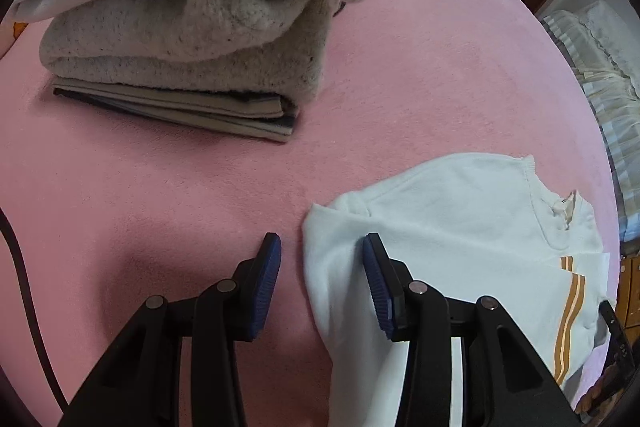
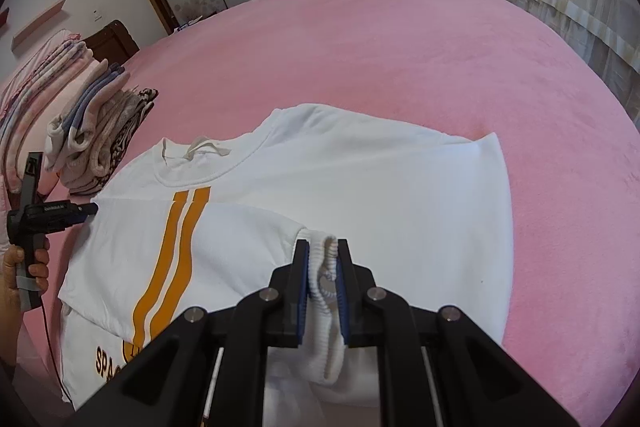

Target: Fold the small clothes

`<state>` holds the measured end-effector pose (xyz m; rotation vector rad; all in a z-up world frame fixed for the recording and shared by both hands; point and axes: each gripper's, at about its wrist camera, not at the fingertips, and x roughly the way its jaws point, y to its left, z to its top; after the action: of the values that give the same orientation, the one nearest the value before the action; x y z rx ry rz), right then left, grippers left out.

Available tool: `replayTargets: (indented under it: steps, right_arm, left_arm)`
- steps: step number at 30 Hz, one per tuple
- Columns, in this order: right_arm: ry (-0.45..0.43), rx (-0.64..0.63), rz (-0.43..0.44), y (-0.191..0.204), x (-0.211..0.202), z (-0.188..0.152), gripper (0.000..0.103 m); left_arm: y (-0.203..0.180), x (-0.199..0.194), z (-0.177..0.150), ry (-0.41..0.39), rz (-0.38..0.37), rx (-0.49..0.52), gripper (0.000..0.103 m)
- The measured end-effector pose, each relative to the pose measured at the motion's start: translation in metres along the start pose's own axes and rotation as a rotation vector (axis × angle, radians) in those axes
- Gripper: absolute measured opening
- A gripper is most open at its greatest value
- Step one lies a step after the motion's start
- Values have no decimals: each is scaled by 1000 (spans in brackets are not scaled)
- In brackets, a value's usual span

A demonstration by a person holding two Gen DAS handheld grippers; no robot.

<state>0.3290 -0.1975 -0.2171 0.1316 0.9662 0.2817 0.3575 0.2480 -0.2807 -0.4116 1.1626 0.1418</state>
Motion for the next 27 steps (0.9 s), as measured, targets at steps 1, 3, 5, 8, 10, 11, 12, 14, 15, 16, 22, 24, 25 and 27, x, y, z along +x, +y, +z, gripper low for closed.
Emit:
replayTargets:
  steps: [1, 3, 5, 8, 10, 11, 12, 14, 15, 16, 22, 24, 25, 27]
  right_arm:
    - [-6, -6, -5, 1, -1, 0, 12]
    - [-18, -18, -13, 2, -3, 0, 11]
    - [-34, -23, -23, 2, -6, 1, 11]
    - [-13, -30, -57, 0, 5, -2, 11]
    - [18, -36, -84, -2, 16, -7, 11]
    - [21, -40, -90, -2, 18, -9, 11]
    - [23, -38, -92, -3, 19, -10, 11]
    - [30, -24, -89, -4, 18, -10, 12]
    - [33, -10, -93, -5, 14, -9, 15]
    - [28, 1, -100, -5, 9, -7, 18]
    - [-59, -13, -101, 18, -36, -4, 28]
    - [-58, -39, -43, 40, -42, -8, 28]
    - [-44, -57, 0, 55, -41, -12, 28]
    - [0, -97, 60, 84, -33, -20, 28]
  left_arm:
    - [-1, 0, 0, -10, 7, 3, 40]
    - [-10, 1, 1, -48, 43, 38, 16]
    - [-23, 4, -1, -66, 128, 123, 11]
    - [-40, 14, -8, -86, 231, 231, 9]
    - [-47, 17, -12, -105, 265, 263, 9]
    - [-49, 17, -13, -112, 274, 269, 9]
    - [-50, 16, -14, -115, 279, 272, 9]
    - [-54, 12, -16, -120, 288, 280, 10]
    - [-55, 9, -16, -117, 288, 278, 12]
    - [-57, 3, -16, -113, 287, 273, 18]
    - [-65, -69, -46, -223, 236, 195, 30]
    - [-69, -83, -66, -216, 171, 154, 30]
    - [-68, -91, -77, -212, 145, 132, 30]
    - [-74, -96, -100, -192, 96, 104, 30]
